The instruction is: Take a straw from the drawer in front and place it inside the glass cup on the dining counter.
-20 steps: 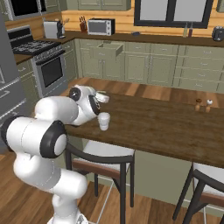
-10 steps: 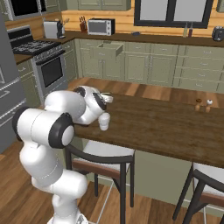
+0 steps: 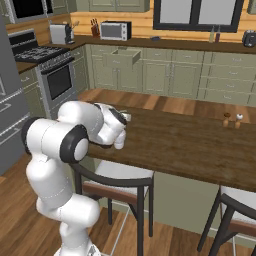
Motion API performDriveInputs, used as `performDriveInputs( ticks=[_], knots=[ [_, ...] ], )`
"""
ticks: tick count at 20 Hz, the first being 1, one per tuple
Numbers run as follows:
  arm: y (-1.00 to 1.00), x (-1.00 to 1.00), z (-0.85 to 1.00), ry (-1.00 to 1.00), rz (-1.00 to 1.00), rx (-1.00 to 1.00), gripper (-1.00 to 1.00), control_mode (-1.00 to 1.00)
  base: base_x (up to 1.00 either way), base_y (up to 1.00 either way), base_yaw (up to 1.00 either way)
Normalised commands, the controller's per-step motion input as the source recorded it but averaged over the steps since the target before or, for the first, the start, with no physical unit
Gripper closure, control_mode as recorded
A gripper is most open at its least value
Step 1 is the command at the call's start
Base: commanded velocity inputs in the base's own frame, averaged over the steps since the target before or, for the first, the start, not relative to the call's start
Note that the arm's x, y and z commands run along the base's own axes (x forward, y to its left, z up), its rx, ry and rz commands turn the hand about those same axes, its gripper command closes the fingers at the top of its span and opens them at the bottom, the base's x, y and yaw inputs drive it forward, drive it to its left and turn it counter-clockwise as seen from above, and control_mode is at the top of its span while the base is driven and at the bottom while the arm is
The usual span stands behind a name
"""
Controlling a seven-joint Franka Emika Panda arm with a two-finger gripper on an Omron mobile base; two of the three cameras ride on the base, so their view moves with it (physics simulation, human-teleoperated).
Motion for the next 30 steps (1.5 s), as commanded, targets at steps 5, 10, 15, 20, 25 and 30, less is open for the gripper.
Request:
performDriveInputs(
  ticks=[5,10,15,20,25,30],
  knots=[
    [0.0,0.02,-0.36,0.0,0.03,0.0,1.0,-1.0,0.0,0.0,0.0],
    [0.0,0.01,-0.28,0.0,0.03,0.0,1.0,-1.0,0.0,0.0,0.0],
    [0.0,0.02,-0.23,0.0,0.04,0.0,1.0,-1.0,0.0,0.0,0.0],
    [0.09,-0.09,-0.07,0.0,0.02,0.0,-1.0,-1.0,0.0,0.0,0.0],
    [0.0,-0.18,0.0,0.02,0.0,0.0,-1.0,-1.0,0.0,0.0,0.0],
    [0.0,-0.18,0.03,0.1,0.0,0.0,-1.0,-1.0,0.0,0.0,0.0]
  ],
)
